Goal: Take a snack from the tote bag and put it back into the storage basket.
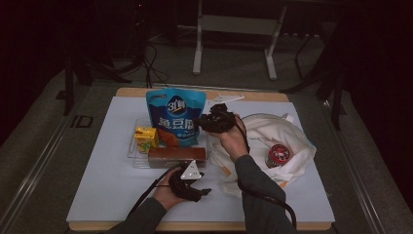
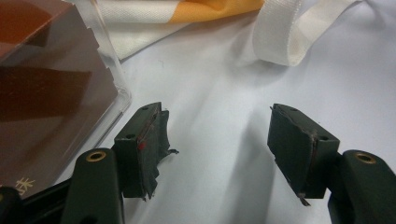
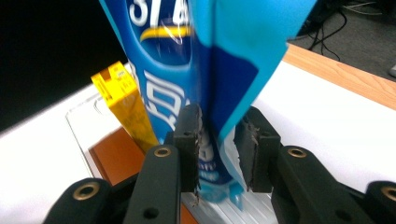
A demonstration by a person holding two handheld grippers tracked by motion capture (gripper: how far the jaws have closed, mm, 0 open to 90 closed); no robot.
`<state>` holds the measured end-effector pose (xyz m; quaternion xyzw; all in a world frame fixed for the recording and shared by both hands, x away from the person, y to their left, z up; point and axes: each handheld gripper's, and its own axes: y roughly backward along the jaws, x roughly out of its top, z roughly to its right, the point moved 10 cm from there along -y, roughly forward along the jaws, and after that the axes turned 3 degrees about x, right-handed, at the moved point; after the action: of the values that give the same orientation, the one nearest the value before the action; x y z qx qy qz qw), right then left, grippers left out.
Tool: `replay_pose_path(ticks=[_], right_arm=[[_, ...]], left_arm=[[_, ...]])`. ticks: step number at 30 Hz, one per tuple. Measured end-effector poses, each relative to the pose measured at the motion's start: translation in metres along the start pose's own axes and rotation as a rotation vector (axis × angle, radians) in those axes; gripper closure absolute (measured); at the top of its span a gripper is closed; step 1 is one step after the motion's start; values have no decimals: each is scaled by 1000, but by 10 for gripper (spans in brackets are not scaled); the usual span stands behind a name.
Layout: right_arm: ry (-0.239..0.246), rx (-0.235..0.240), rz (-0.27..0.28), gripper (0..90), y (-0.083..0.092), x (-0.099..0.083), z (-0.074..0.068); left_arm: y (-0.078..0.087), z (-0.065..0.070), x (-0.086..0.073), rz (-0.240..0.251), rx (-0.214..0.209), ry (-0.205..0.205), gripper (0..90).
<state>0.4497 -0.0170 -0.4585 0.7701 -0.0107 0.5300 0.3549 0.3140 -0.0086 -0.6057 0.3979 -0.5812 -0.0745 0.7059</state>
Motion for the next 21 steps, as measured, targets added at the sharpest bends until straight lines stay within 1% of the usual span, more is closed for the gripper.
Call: replay_pose_path(ticks=[2,5,12,13,14,15,17,19,21], right_arm=[[12,2,-19,733,0,-4,-1],[10,5,-41,745,-2,-8,-1],[11,14,-46,751,-2,-12,0],[15,7,-55,769,-1,-14,0],[41,-29,-96,796,-2,-20,4],[47,-32,-110,805,-3,-23,4],[50,-54,-131,821,-7,-26,7],[47,-58,-146,835,-11,-29,7],[43,-73,-162,843,-15,-31,9]], left_arm=[[0,0,0,0,1,-1,366],[0,0,0,0,1,-1,365],[0,0,0,0,0,-1,365],[0,0,0,0,1,-2,365],[0,0,0,1,1,-2,365],[0,0,0,1,1,-2,365],[0,0,0,-1,2,-1,365],[0,0,0,1,3,-2,365],[0,0,0,0,2,-3,366]])
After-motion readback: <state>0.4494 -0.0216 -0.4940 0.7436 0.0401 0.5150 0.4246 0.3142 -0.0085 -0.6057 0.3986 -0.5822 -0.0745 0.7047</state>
